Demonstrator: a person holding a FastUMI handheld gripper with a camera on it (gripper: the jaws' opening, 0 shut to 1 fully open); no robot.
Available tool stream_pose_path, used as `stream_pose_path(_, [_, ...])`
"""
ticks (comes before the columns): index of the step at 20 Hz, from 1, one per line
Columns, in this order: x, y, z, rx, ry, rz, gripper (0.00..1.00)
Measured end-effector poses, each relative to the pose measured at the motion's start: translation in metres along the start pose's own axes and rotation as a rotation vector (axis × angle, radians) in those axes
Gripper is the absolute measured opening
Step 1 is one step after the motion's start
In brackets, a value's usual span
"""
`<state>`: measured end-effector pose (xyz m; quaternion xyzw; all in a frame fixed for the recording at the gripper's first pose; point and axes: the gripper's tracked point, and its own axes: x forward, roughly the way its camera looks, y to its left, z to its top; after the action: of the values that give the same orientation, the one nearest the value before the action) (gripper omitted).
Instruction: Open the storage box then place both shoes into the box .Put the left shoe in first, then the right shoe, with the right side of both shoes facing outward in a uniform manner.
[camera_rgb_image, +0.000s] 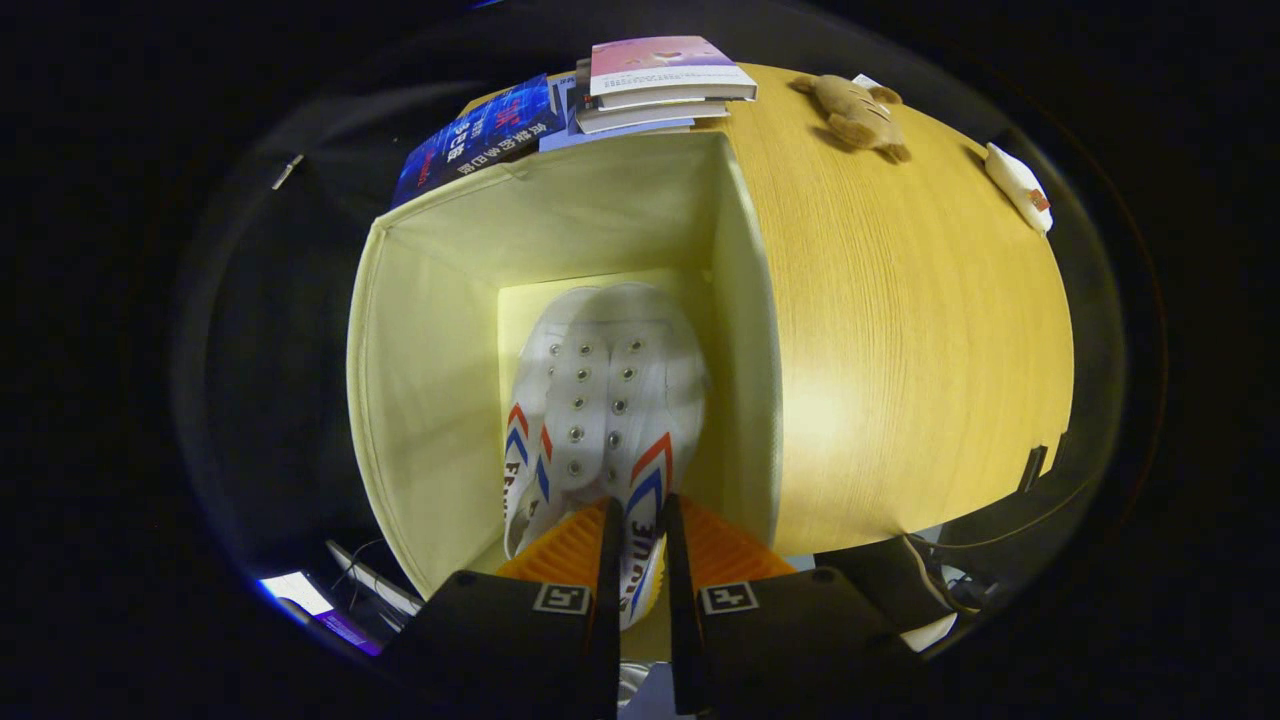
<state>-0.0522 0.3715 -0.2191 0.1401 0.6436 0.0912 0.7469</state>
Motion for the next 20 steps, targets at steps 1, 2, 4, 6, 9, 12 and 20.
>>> stream_pose_path(1, [-0.002, 0.003, 0.001, 0.006, -0.003, 0.019, 0.30])
stream_pose_path(2, [-0.007, 0.008, 0.003, 0.008, -0.007, 0.046, 0.34])
stream_pose_path(4, [-0.015, 0.014, 0.006, 0.016, -0.026, 0.087, 0.55])
stream_pose_path(6, [-0.024, 0.023, 0.005, 0.016, -0.016, 0.145, 0.75])
stream_pose_path(9, [-0.037, 0.022, 0.006, 0.018, -0.027, 0.175, 0.96])
stream_pose_path(12, [-0.060, 0.022, 0.002, 0.029, -0.046, 0.219, 0.99])
stream_pose_path(20, [-0.141, -0.009, 0.016, 0.036, -0.169, 0.352, 0.99])
